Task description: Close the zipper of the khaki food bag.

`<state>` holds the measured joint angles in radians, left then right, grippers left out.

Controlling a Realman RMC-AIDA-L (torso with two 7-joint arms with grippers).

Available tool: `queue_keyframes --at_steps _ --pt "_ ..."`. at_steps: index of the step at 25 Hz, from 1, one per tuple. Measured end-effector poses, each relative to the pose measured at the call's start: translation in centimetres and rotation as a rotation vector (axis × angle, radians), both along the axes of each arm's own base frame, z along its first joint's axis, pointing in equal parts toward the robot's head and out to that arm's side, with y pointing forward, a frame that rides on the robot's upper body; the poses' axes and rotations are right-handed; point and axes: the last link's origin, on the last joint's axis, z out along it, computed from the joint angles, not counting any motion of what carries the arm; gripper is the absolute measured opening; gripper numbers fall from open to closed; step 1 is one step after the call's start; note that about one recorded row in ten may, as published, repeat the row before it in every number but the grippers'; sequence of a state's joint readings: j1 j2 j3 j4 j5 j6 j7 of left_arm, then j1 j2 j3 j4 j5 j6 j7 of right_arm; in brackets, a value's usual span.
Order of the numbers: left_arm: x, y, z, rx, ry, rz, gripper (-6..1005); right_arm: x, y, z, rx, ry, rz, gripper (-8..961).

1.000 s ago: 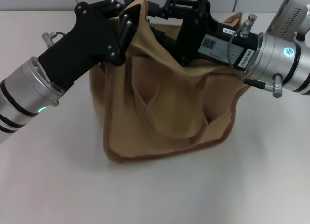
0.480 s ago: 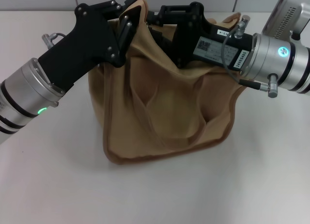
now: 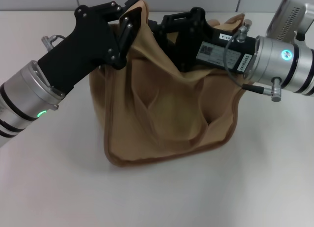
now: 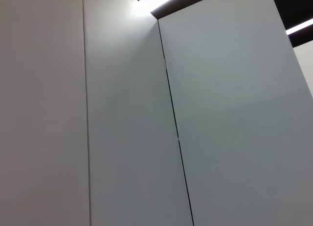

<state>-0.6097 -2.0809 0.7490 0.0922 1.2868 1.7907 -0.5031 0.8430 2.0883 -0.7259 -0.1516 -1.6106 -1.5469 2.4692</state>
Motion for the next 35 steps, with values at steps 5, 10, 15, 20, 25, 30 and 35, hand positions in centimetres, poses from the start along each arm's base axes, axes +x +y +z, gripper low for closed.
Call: queue_keyframes --at_steps 5,10,15,20,25,30,35 --pt "-0.6 -0.2 0.0 0.003 0.003 0.023 24 0.9 -0.1 0.9 0.069 0.016 0.001 78" --pt "-1.2 -0.4 0.2 0.014 0.0 0.05 25 1.4 0.0 1.9 0.126 0.037 0.01 37" --pt "-1.3 -0.3 0.1 0.016 0.007 0.063 27 1.4 -0.1 2.1 0.134 0.043 0.021 5" --pt "-1.8 0.0 -0.2 0.035 0.034 0.1 28 1.6 -0.1 2.5 0.16 0.039 0.034 5" --pt "-2.9 0.0 0.0 0.079 0.014 0.181 30 2.6 -0.2 3.3 0.199 0.039 0.013 5" --pt "-4.4 -0.1 0.6 0.125 -0.016 0.277 31 4.1 -0.6 3.8 0.222 0.039 -0.032 5" --pt "-5.6 -0.5 0.8 0.138 -0.013 0.334 33 6.6 -1.3 5.2 0.276 0.043 -0.101 4"
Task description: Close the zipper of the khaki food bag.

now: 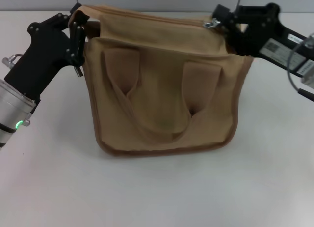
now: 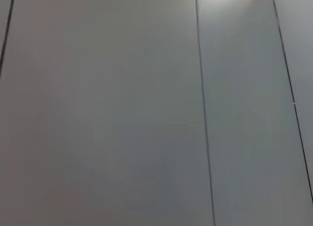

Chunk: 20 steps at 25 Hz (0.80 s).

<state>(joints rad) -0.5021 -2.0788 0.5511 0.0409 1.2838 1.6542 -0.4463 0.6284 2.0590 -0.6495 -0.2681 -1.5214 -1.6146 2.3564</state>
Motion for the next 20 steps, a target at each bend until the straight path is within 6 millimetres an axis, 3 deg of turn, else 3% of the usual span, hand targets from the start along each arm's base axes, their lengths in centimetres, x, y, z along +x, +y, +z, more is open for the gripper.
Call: queue_keyframes --at_steps 5,14,20 --pt "-0.2 -0.1 -0.1 -0.003 0.002 0.01 34 2.2 -1.0 1.4 0.076 0.022 -0.056 4" --pt "0.0 -0.2 -0.2 -0.022 0.01 -0.015 37 3.3 -2.5 3.9 0.33 0.038 0.01 4" --pt "0.8 -0.1 0.8 0.011 -0.014 -0.071 238 3.2 -2.9 4.4 0.468 -0.051 0.11 236"
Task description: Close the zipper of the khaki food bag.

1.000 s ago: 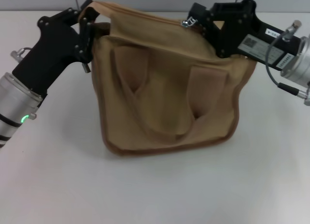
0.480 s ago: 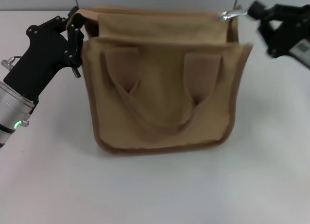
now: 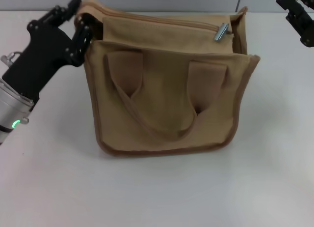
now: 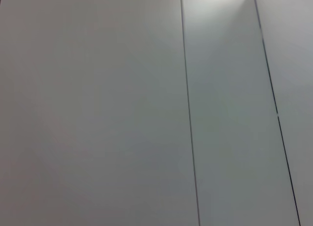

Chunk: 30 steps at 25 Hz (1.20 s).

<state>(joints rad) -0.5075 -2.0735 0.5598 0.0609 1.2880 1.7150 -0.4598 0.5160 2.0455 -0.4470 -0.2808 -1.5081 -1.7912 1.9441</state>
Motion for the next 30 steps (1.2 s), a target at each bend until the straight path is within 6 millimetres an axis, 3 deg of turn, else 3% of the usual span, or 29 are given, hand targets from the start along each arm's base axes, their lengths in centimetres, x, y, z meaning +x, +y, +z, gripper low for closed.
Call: queue_keyframes --at_steps 7,10,15,24,30 --pt "1.3 2.1 1.9 0.118 -0.128 0.027 402 -0.4 -0.3 -0.5 0.109 -0.083 0.067 542" --pt "1.3 2.6 2.7 0.135 -0.201 0.05 472 -0.5 -0.4 -0.6 0.123 -0.092 0.075 581" --pt "1.9 3.1 4.7 0.04 -0.398 0.003 707 -0.5 -0.5 -0.8 0.181 -0.132 0.097 646" --pt "4.7 1.8 5.2 -0.186 -0.385 -0.252 733 -0.5 -0.8 -1.3 0.316 -0.219 0.139 671" --pt "7.0 0.3 3.1 -0.45 -0.174 -0.437 724 -0.4 -2.0 -1.4 0.496 -0.297 0.198 671"
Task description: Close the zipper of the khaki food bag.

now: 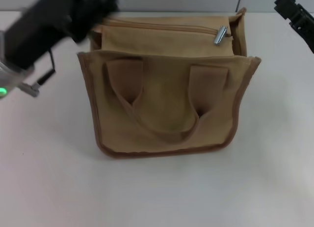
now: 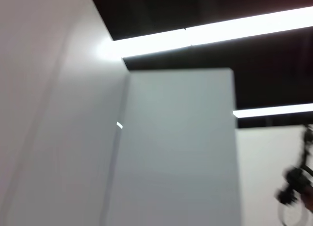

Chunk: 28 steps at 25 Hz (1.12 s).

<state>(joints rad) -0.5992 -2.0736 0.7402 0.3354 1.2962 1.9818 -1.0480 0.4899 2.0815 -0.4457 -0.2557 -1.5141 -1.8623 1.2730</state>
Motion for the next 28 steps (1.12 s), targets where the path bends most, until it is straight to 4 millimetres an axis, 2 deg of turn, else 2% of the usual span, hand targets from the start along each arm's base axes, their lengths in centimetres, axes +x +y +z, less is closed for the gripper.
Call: queue_keyframes --at_steps 4,8,14,20,28 --pt "-0.1 -0.9 -1.3 -0.054 0.087 -0.051 724 0.1 -0.7 0.0 0.069 -0.03 0.034 671" --pt "-0.9 -2.2 -2.6 -0.092 0.166 -0.063 725 0.1 -1.7 -0.2 0.147 -0.085 0.096 672" --pt "-4.3 -3.8 -4.0 -0.057 0.255 0.066 725 0.5 -2.6 -1.0 0.202 -0.166 0.131 672" --pt "-6.4 -4.8 -5.7 -0.006 0.365 0.127 724 0.6 -2.8 -1.4 0.218 -0.176 0.124 672" --pt "-8.3 -7.1 -7.2 -0.078 0.532 0.052 725 0.5 -2.7 -1.8 0.202 -0.174 0.12 672"
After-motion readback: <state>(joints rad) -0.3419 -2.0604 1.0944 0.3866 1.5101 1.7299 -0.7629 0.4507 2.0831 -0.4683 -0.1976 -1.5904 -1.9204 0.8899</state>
